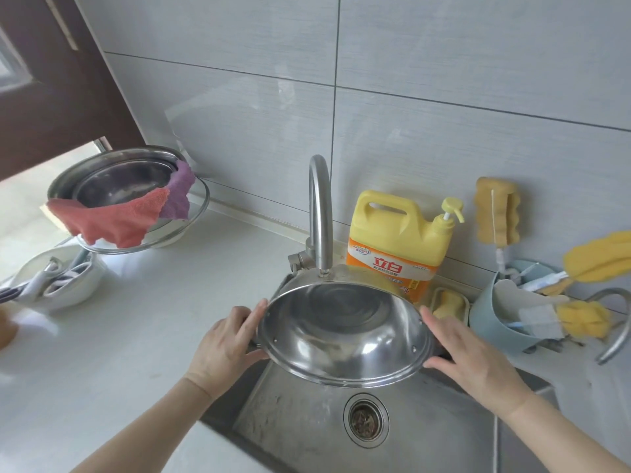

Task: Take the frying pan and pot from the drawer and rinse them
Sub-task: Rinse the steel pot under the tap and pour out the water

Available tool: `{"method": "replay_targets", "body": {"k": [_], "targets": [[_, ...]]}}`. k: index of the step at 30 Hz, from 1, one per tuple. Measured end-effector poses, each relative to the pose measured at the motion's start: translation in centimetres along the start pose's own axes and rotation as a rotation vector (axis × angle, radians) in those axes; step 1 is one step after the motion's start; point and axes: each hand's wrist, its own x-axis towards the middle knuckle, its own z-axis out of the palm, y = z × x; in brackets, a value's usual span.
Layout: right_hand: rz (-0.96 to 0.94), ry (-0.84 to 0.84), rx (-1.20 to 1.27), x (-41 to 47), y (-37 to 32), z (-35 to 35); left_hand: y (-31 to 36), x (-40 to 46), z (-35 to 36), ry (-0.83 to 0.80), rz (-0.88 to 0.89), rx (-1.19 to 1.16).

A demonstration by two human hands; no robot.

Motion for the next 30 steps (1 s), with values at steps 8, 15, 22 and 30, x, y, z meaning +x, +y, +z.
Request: {"method": "replay_targets", "body": {"k": [8, 15, 22, 30], "targets": [[0.100, -0.009, 0.016, -2.9, 2.0, -1.9, 2.9, 2.9, 1.5, 0.051, 0.110, -0.017], [0.010, -0.017, 0.013, 0.1, -0.1, -0.1, 0.2, 0.0, -0.6, -0.001, 0.020, -0.036], [-0.154, -0.001, 0.043, 4.3, -3.3, 2.3, -3.8, -3.8, -3.9, -0.028, -0.064, 0.011], [-0.159, 0.004, 0.057, 3.1, -2.8, 2.1, -2.8, -3.0, -3.8, -0.041, -0.042, 0.012]]}}
